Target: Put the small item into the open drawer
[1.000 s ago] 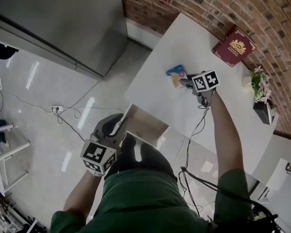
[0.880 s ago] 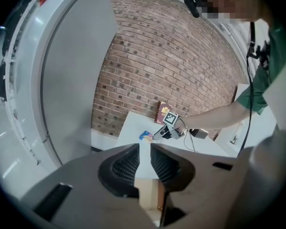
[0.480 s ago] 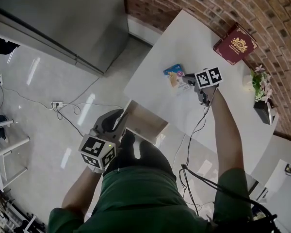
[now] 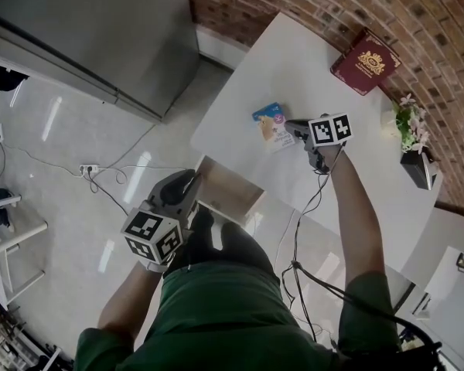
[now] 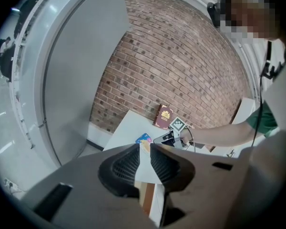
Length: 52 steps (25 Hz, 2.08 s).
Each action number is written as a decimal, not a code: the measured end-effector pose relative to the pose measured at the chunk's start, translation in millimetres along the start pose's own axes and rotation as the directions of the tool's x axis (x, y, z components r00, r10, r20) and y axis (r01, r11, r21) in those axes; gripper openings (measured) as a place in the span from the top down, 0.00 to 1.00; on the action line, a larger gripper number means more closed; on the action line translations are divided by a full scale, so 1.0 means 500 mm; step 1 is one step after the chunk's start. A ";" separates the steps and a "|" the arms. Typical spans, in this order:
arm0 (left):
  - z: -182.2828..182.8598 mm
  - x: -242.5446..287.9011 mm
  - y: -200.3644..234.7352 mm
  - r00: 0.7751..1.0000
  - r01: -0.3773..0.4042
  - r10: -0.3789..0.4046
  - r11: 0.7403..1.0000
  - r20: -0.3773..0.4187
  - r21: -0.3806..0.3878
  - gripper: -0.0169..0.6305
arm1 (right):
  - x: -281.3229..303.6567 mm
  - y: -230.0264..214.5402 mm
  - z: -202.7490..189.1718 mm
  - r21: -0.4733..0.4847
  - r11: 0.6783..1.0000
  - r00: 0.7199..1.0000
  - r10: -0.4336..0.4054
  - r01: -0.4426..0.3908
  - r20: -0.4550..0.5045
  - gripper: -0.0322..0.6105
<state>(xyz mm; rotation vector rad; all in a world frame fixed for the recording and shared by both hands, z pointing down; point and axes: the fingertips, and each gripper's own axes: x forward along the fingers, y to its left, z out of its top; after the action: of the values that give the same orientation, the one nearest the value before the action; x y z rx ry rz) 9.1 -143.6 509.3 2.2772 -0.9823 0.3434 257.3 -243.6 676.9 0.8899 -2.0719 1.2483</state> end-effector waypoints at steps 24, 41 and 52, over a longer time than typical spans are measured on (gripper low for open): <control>-0.033 -0.054 -0.109 0.996 -0.058 0.057 0.998 0.076 0.011 0.88 | -0.056 0.198 -0.096 -0.026 0.971 0.963 0.238 -0.237 0.126 0.91; -0.107 -0.182 -0.026 0.974 -0.205 0.210 0.976 0.089 -0.068 0.88 | 0.059 0.361 -0.211 0.083 0.966 0.955 0.228 -0.247 0.188 0.92; -0.143 -0.195 0.048 0.992 -0.124 0.124 0.991 0.004 -0.047 0.88 | 0.149 0.395 -0.321 0.246 0.953 0.962 0.113 -0.176 0.250 0.92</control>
<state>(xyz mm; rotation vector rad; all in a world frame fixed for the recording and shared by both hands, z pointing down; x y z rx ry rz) -74.9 -55.8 530.1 2.1820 -1.1268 0.3611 78.0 -49.0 692.7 1.0636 -2.2190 1.5971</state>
